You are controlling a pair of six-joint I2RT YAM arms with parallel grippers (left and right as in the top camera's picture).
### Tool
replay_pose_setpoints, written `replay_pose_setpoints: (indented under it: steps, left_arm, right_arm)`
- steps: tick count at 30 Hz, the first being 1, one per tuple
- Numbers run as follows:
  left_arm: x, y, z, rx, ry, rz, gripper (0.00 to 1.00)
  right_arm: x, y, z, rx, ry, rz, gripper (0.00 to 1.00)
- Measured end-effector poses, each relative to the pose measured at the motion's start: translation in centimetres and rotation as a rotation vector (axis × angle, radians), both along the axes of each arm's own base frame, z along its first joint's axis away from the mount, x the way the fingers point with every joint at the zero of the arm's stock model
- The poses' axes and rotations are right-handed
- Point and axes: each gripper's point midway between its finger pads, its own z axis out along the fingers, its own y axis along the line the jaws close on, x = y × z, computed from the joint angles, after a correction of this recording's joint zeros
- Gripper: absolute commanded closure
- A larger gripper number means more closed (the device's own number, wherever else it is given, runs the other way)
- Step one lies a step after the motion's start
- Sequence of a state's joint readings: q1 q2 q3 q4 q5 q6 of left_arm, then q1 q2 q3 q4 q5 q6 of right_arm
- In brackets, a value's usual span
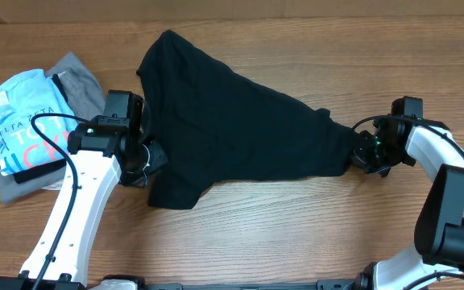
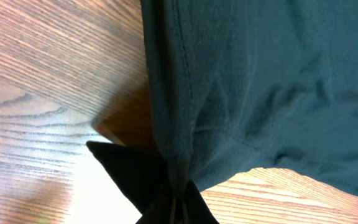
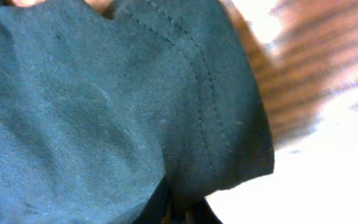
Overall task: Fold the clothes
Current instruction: 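Lift the shirt with both grippers and stretch it between them, then lower the stretched shirt flat onto the table with both grippers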
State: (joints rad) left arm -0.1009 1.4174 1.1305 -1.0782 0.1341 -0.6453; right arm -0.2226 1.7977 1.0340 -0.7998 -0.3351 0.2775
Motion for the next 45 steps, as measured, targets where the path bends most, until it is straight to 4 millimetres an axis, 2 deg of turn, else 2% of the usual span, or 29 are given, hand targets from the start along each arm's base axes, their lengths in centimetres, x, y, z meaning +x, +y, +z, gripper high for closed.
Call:
replay_pose_setpoints:
  steps: [3, 6, 8, 12, 15, 17, 20, 25, 32, 37, 42, 45]
  left_arm:
    - [0.2, 0.1, 0.3, 0.003, -0.012, -0.015, 0.96]
    - [1.3, 0.1, 1.7, 0.005, -0.061, -0.044, 0.96]
    - [3.1, -0.1, 4.0, 0.001, -0.144, -0.072, 0.96]
    - [7.2, -0.7, 11.1, -0.008, -0.376, -0.118, 0.96]
    - [8.6, -1.0, 15.4, -0.012, -0.497, -0.137, 0.96]
    - [9.0, -1.1, 17.3, -0.014, -0.544, -0.140, 0.96]
    - [9.0, -1.1, 18.1, -0.018, -0.563, -0.141, 0.96]
    - [7.6, -1.1, 16.8, -0.020, -0.482, -0.144, 0.96]
    - [6.7, -1.0, 15.5, -0.019, -0.408, -0.144, 0.96]
    - [5.6, -0.9, 14.6, -0.017, -0.346, -0.145, 0.96]
    - [3.8, -0.7, 13.5, -0.015, -0.261, -0.148, 0.96]
    - [2.9, -0.6, 11.9, -0.013, -0.201, -0.148, 0.96]
  right_arm:
    - [-0.6, -0.4, 0.9, 0.006, 0.048, -0.019, 0.96]
    - [0.8, -2.2, 3.8, -0.024, 0.038, -0.053, 0.96]
    - [2.8, -3.7, 7.0, -0.061, -0.024, -0.072, 0.96]
    - [7.0, -6.7, 16.9, -0.187, -0.227, -0.078, 0.96]
    - [7.0, -7.4, 22.2, -0.255, -0.313, -0.075, 0.96]
    - [6.2, -7.5, 24.1, -0.282, -0.333, -0.076, 0.96]
    - [5.1, -7.4, 24.2, -0.292, -0.299, -0.071, 0.96]
    - [4.0, -7.5, 22.9, -0.292, -0.218, -0.056, 0.96]
    - [3.1, -7.5, 22.5, -0.296, -0.178, -0.050, 0.95]
    - [1.1, -7.5, 21.8, -0.307, -0.086, -0.046, 0.94]
    - [-1.6, -7.4, 18.8, -0.305, 0.059, -0.029, 0.90]
    - [-3.4, -7.2, 16.3, -0.299, 0.155, -0.014, 0.89]
